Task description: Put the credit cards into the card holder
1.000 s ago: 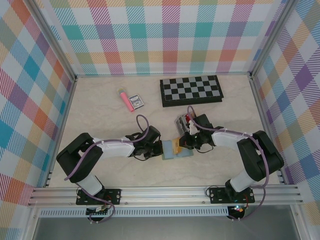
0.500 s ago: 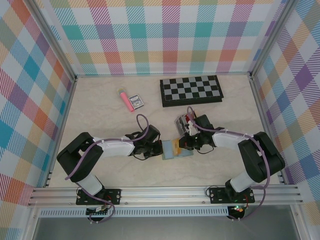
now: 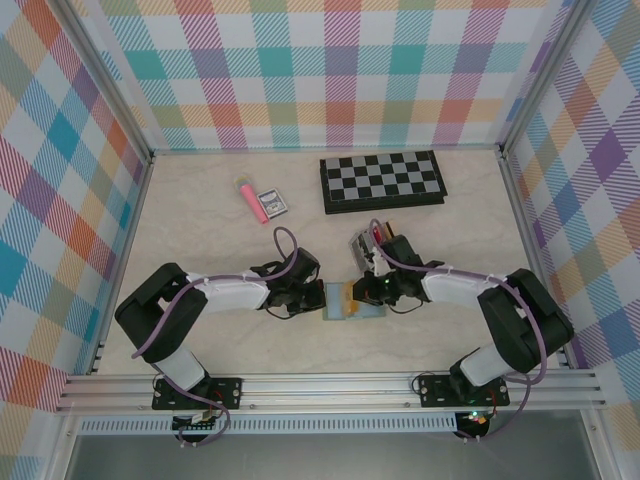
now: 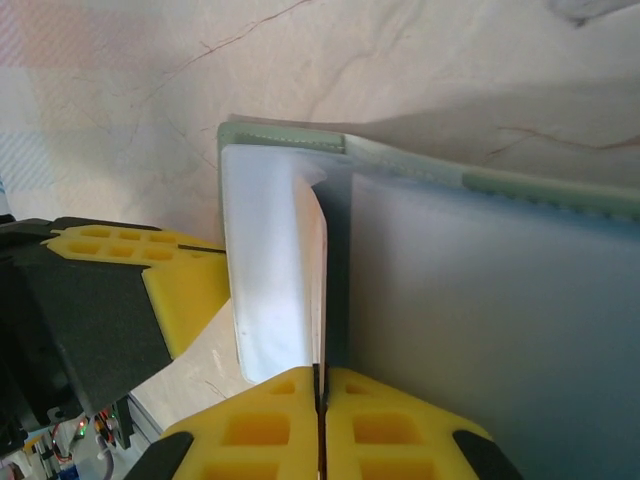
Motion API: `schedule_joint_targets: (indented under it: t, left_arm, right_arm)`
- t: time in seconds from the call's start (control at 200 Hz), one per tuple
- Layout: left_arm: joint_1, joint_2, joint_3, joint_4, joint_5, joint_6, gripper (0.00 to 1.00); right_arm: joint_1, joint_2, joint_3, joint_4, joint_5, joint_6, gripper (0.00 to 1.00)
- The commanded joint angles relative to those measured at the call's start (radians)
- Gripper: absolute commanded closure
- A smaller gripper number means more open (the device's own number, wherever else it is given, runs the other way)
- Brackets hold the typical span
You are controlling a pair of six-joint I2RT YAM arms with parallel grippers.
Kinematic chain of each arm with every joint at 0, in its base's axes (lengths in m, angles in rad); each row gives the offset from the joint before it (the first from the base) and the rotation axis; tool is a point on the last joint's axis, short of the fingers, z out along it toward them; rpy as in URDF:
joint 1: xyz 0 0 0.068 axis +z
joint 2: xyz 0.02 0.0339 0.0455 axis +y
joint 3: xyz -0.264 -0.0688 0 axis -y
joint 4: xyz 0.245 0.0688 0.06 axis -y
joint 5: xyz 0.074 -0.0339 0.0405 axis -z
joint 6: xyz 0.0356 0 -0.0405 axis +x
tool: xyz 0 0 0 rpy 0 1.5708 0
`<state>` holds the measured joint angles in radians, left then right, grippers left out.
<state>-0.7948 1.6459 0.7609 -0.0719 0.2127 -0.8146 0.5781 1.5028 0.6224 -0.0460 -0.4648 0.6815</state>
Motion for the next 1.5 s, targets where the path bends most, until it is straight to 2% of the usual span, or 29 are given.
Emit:
schedule_joint_targets:
  t: [0.0, 0.14, 0.315, 0.405, 0.57, 0.675, 1.03, 1.145, 1.315, 1.495]
  left_arm:
    - [0.008, 0.073, -0.049, -0.037, -0.021, 0.003, 1.00]
    - [0.008, 0.072, -0.049, -0.044, -0.024, 0.009, 1.00]
    - [0.007, 0.075, -0.045, -0.050, -0.028, 0.015, 1.00]
    - [0.008, 0.080, -0.049, -0.038, -0.022, 0.010, 1.00]
    - [0.008, 0.083, -0.049, -0.032, -0.015, 0.009, 1.00]
    - [0.008, 0.083, -0.051, -0.027, -0.012, 0.008, 1.00]
    - [0.006, 0.084, -0.051, -0.018, -0.007, 0.002, 1.00]
    - [0.006, 0.072, -0.056, -0.034, -0.019, 0.003, 1.00]
    - [0.006, 0.044, -0.070, -0.065, -0.044, 0.007, 1.00]
    - [0.006, 0.053, -0.076, -0.062, -0.039, 0.007, 1.00]
  right_arm:
    - [0.051, 0.034, -0.021, 0.046, 0.050, 0.100, 0.91]
    - [0.068, 0.054, -0.009, 0.053, 0.064, 0.117, 0.88]
    - [0.067, 0.006, 0.033, -0.124, 0.170, 0.050, 0.76]
    - [0.067, 0.000, 0.051, -0.170, 0.186, 0.027, 0.76]
    - [0.068, 0.035, 0.067, -0.153, 0.162, 0.031, 0.78]
    - [0.070, 0.055, 0.080, -0.124, 0.125, 0.034, 0.88]
    - [0.141, 0.151, 0.162, -0.081, 0.086, 0.078, 0.85]
    - [0.141, 0.119, 0.171, -0.148, 0.151, 0.066, 0.81]
    - [0.140, 0.081, 0.215, -0.376, 0.340, 0.002, 0.77]
    - [0.135, 0.087, 0.183, -0.450, 0.421, -0.013, 0.76]
